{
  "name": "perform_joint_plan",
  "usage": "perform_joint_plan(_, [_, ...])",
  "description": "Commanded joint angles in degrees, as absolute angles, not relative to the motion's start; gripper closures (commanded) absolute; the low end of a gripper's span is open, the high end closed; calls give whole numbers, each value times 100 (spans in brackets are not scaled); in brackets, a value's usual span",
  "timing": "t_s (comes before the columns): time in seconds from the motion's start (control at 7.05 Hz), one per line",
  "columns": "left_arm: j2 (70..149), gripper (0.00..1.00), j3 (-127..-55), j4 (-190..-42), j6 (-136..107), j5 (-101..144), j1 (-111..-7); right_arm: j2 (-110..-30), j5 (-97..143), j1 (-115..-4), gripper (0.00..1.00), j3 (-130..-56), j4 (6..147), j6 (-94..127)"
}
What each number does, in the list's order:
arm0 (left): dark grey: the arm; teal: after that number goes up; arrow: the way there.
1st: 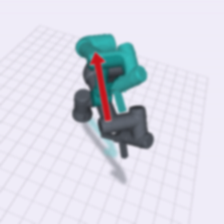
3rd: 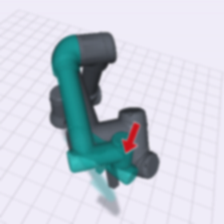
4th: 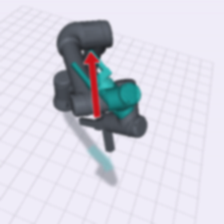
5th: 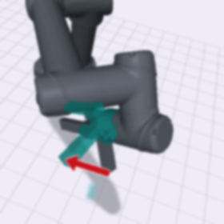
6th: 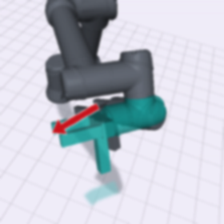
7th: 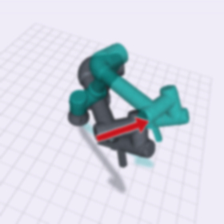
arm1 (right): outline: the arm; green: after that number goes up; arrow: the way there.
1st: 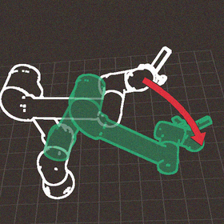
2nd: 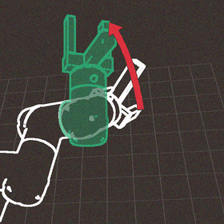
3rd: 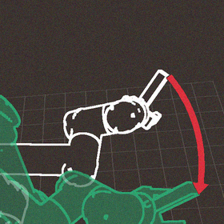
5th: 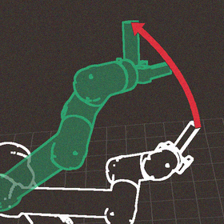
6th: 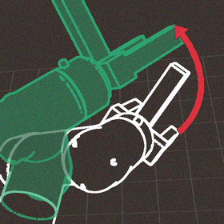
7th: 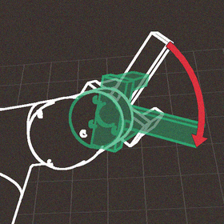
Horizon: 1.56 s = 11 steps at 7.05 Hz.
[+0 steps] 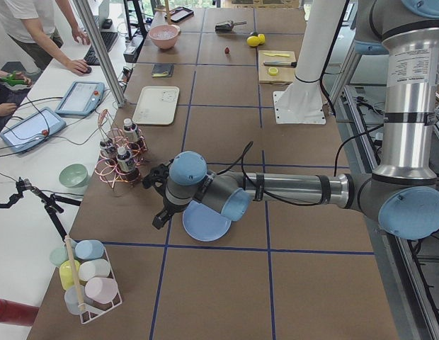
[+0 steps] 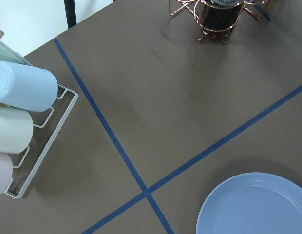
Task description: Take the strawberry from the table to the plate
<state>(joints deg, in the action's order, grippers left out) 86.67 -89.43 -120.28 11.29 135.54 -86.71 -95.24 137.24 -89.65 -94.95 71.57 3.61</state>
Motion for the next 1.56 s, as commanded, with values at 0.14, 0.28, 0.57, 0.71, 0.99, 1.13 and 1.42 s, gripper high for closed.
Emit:
perform_joint_plan(0.14, [8570,18,-7862,-14043,-1176,13265,-7783,-9536,13737,-8965,0,-9501,7154,352])
perform_joint_plan(0.28, [8569,26,-7588,-14845,-2170,12793,-7387,-9545,13737,-8965,0,-9501,7146,352])
perform_joint_plan(0.57, [8561,35,-7436,-15064,-2558,12666,-7014,-9571,13737,-8965,0,-9492,7066,360])
perform_joint_plan(0.71, [8561,36,-7357,-15091,-2558,12656,-6935,-9571,13737,-8965,0,-9501,7066,360])
perform_joint_plan(0.99, [8561,36,-7216,-15178,-2558,12656,-6768,-9571,13729,-8965,0,-9492,7066,360])
perform_joint_plan(1.13, [8561,36,-7198,-15179,-2532,12604,-6707,-9571,13729,-8965,0,-9492,7066,360])
perform_joint_plan(1.42, [8508,73,-7207,-15205,-2531,12604,-6653,-9571,13729,-8965,0,-9501,7066,360])
